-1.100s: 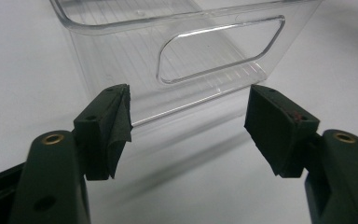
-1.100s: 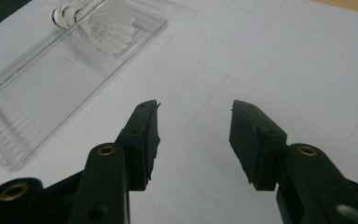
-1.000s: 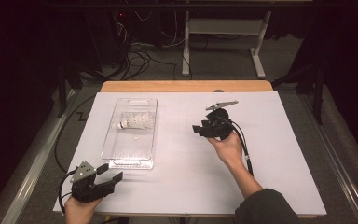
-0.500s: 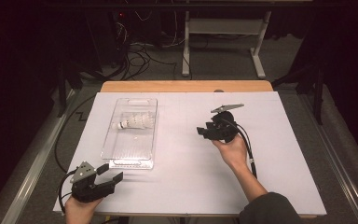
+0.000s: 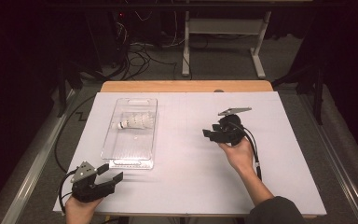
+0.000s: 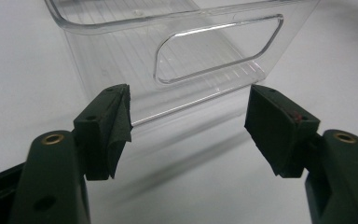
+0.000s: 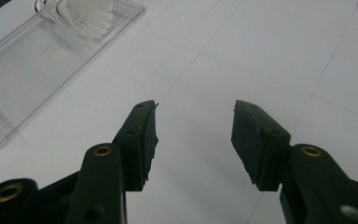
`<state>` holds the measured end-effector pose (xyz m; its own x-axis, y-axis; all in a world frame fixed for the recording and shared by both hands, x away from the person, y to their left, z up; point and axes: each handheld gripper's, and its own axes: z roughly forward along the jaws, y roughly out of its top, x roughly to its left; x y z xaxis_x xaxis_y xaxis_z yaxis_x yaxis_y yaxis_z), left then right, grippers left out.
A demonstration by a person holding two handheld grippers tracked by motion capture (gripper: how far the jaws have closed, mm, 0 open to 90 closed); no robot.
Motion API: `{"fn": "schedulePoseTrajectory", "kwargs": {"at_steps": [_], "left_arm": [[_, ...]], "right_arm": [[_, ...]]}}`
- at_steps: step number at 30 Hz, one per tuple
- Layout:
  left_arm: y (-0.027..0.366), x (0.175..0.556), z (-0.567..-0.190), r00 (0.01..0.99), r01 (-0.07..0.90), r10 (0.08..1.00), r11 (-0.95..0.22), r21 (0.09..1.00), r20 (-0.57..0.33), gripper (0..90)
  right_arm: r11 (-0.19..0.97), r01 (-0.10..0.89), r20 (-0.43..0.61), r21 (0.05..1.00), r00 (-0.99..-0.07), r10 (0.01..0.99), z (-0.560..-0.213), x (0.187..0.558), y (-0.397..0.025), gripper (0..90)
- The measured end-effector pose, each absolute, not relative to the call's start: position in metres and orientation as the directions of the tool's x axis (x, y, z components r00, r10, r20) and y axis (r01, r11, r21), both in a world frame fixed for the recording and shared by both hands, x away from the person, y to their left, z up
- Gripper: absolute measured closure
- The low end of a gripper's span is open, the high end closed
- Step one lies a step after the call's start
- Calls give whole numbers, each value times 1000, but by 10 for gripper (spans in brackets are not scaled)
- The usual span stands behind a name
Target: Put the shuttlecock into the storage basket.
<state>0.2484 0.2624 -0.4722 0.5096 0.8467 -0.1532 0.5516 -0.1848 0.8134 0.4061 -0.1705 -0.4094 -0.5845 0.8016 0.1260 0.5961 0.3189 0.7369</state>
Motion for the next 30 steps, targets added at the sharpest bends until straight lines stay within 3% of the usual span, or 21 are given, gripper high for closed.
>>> {"fn": "schedulePoseTrajectory", "kwargs": {"at_steps": [30], "left_arm": [[262, 248, -472, 509, 551, 847, -184, 814, -153, 324]], "right_arm": [[279, 602, 138, 748, -552, 822, -420, 391, -199, 476]]}}
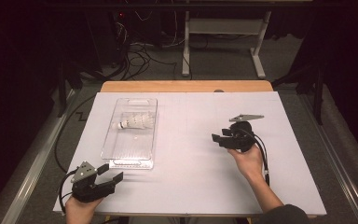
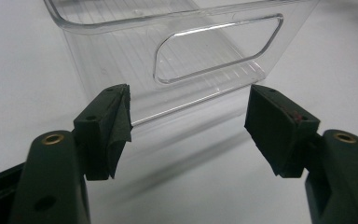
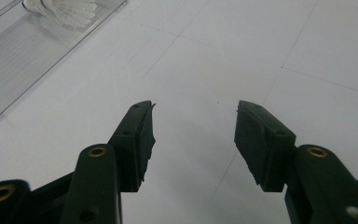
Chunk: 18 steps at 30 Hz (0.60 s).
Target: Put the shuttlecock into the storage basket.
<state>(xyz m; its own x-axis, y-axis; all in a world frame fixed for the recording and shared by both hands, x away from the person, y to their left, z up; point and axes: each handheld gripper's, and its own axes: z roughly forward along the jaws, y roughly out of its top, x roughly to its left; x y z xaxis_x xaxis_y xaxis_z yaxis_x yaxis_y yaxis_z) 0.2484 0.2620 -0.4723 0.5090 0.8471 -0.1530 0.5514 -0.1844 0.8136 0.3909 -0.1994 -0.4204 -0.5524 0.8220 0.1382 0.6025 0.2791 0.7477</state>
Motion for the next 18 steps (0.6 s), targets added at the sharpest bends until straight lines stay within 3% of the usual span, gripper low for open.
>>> {"fn": "schedulePoseTrajectory", "kwargs": {"at_steps": [18], "left_arm": [[261, 248, -472, 509, 552, 847, -186, 813, -152, 324]], "right_arm": [[259, 599, 140, 758, -537, 832, -426, 375, -219, 473]]}}
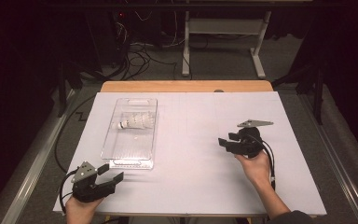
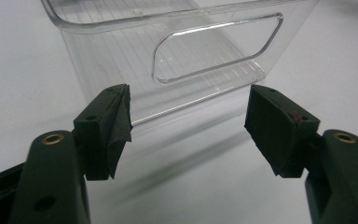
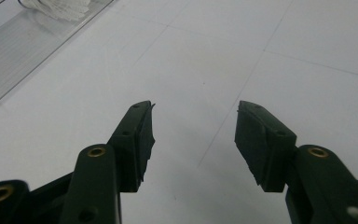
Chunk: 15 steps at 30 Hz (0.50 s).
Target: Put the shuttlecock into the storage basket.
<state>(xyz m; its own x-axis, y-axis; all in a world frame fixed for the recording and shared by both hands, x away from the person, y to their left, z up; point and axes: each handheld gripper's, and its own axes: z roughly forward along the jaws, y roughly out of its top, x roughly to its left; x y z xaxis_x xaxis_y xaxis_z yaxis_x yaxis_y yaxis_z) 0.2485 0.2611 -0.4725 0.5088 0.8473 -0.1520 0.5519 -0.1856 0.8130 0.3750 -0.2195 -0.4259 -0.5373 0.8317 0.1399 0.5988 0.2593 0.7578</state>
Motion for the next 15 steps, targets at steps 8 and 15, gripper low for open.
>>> {"fn": "schedulePoseTrajectory", "kwargs": {"at_steps": [8, 15], "left_arm": [[261, 248, -472, 510, 551, 847, -188, 813, -151, 324], [261, 248, -472, 510, 551, 847, -187, 813, -151, 324]], "right_arm": [[249, 595, 141, 764, -530, 836, -427, 369, -227, 460], [237, 594, 146, 769, -524, 839, -428, 364, -234, 455]]}}
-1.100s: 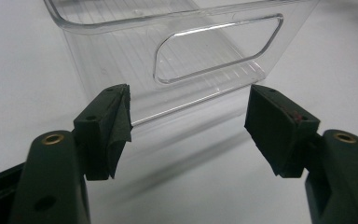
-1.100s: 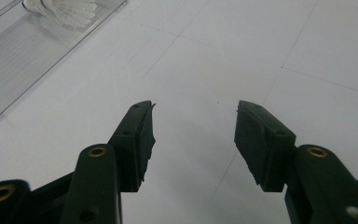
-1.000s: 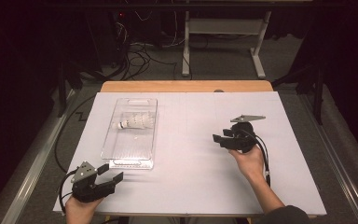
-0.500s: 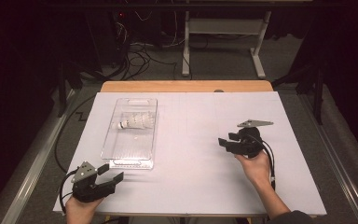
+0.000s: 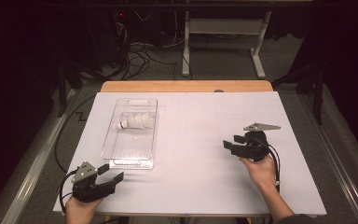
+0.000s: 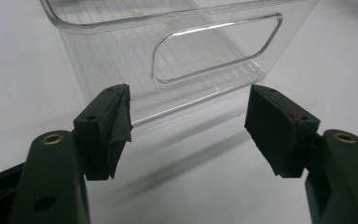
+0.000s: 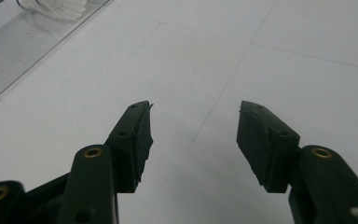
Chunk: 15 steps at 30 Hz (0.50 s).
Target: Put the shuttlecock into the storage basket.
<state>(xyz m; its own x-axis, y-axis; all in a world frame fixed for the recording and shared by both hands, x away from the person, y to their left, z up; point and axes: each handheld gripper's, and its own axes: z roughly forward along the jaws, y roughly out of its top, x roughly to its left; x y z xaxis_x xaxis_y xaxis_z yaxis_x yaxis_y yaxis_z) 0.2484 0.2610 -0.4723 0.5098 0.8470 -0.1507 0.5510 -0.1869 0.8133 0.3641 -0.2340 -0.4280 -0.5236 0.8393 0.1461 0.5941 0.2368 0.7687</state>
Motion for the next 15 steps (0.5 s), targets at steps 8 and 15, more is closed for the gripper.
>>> {"fn": "schedulePoseTrajectory", "kwargs": {"at_steps": [8, 15], "left_arm": [[261, 248, -472, 510, 550, 847, -188, 814, -150, 324], [261, 248, -472, 510, 551, 847, -188, 813, -150, 324]], "right_arm": [[222, 590, 151, 776, -515, 844, -430, 358, -243, 450], [201, 591, 162, 781, -502, 849, -431, 353, -252, 446]]}}
